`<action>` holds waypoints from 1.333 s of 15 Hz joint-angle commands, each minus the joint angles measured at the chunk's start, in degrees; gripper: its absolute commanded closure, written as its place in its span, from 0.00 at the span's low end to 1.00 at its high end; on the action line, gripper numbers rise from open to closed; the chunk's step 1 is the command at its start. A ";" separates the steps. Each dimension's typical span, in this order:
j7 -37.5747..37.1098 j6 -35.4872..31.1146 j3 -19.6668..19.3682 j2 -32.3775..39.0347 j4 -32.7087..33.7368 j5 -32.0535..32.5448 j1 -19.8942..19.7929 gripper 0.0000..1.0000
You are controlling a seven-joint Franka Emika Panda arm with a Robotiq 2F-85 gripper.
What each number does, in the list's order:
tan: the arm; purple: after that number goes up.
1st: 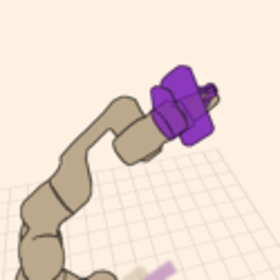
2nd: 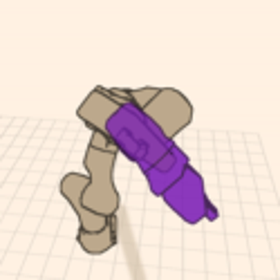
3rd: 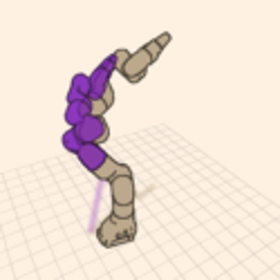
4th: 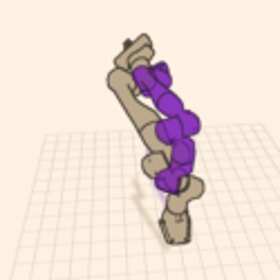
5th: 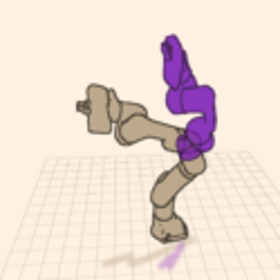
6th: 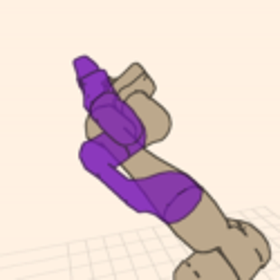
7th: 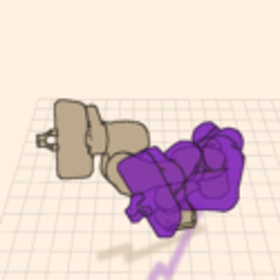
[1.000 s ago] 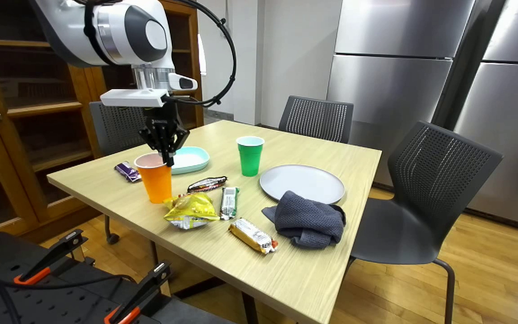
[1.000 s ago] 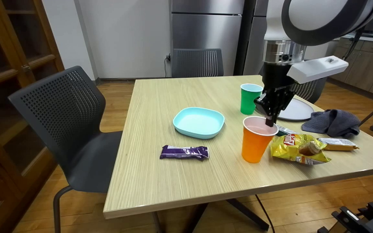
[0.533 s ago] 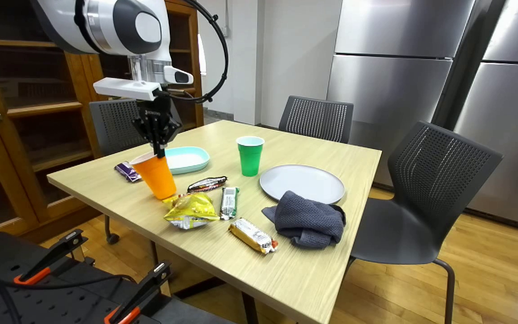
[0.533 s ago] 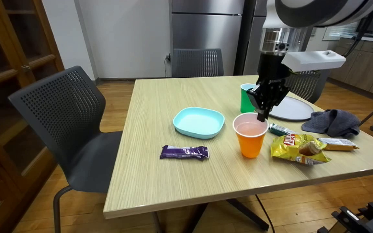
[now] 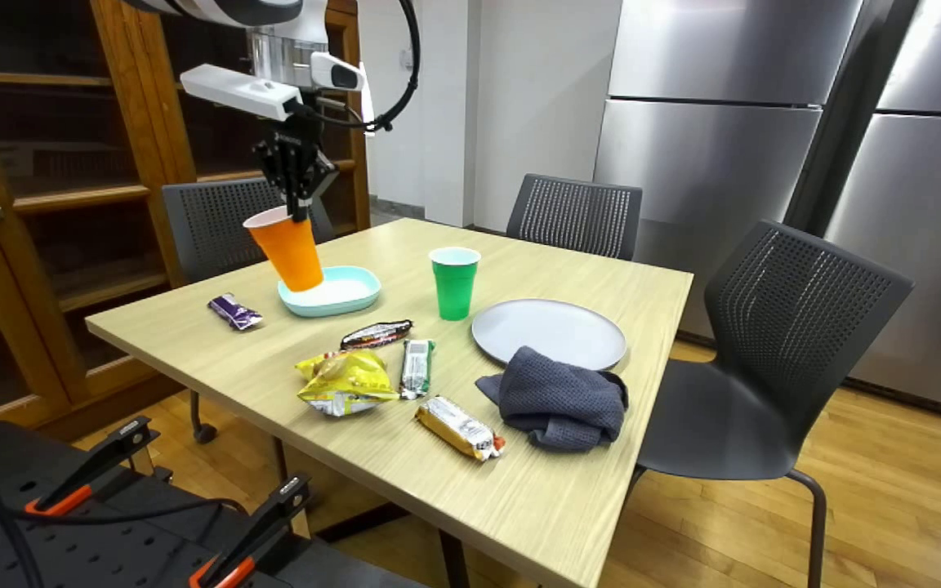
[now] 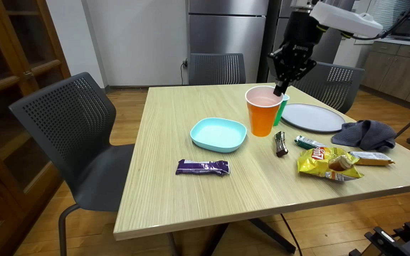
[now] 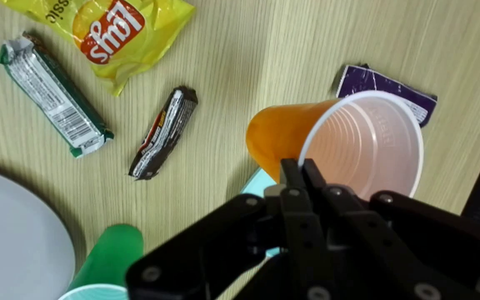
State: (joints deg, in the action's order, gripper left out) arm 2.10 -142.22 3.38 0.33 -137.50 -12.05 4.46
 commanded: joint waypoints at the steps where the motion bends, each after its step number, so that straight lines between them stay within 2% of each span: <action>1: 2.45 4.13 -1.23 -2.15 3.44 -2.57 -1.52 0.99; 11: 3.64 9.72 -6.79 0.27 15.09 -9.23 -6.03 0.99; 20: 0.35 12.41 -10.48 9.00 27.06 -14.73 -11.96 0.99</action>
State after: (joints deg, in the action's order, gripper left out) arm 4.23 -132.94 -6.70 5.41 -116.19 -25.16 -5.47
